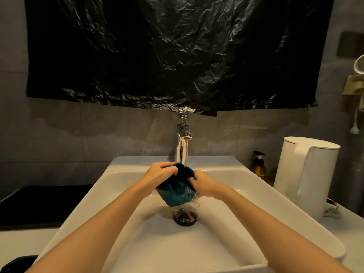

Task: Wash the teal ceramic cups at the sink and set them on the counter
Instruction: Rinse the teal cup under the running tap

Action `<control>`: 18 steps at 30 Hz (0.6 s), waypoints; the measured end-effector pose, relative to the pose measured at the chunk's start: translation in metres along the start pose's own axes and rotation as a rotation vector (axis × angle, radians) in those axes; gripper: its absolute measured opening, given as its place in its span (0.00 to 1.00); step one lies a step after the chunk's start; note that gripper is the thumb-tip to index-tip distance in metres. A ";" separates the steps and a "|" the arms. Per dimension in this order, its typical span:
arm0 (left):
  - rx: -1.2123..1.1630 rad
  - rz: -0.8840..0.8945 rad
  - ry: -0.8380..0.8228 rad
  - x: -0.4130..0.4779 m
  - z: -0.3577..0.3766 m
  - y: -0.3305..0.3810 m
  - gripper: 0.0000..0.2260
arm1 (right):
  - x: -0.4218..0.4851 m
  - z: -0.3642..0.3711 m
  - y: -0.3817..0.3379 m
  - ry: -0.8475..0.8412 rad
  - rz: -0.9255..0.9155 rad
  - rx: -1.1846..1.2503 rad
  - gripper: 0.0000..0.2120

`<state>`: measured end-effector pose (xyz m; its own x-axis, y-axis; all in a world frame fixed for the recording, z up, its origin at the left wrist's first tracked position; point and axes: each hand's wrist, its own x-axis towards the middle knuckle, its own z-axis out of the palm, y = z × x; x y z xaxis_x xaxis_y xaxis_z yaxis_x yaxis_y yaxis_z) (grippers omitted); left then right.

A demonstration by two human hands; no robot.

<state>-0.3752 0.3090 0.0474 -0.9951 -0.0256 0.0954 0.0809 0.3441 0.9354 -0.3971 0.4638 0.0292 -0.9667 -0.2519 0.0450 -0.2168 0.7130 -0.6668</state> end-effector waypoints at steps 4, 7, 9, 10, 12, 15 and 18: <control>0.012 -0.007 -0.032 -0.002 0.001 0.000 0.09 | -0.002 0.001 0.001 0.062 -0.048 -0.086 0.07; 0.000 -0.016 -0.037 -0.003 0.002 0.003 0.08 | 0.000 0.000 -0.001 0.205 -0.052 -0.169 0.14; 0.011 -0.018 -0.024 -0.002 0.000 0.003 0.08 | 0.001 -0.002 -0.002 0.102 -0.037 -0.144 0.15; 0.030 -0.021 -0.020 -0.001 -0.001 0.002 0.08 | -0.001 -0.002 -0.002 0.019 -0.020 -0.087 0.12; 0.078 -0.030 -0.015 0.000 -0.001 -0.001 0.07 | -0.006 -0.003 0.000 -0.156 0.033 0.110 0.12; 0.075 -0.037 -0.041 -0.001 0.003 0.000 0.07 | -0.004 0.001 0.003 -0.040 0.033 0.088 0.14; -0.034 -0.041 -0.030 -0.003 0.003 0.007 0.07 | 0.001 0.004 0.001 0.177 0.046 0.023 0.11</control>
<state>-0.3718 0.3141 0.0532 -0.9989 -0.0104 0.0465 0.0410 0.3108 0.9496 -0.3981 0.4620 0.0255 -0.9849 -0.0987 0.1424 -0.1702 0.7053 -0.6882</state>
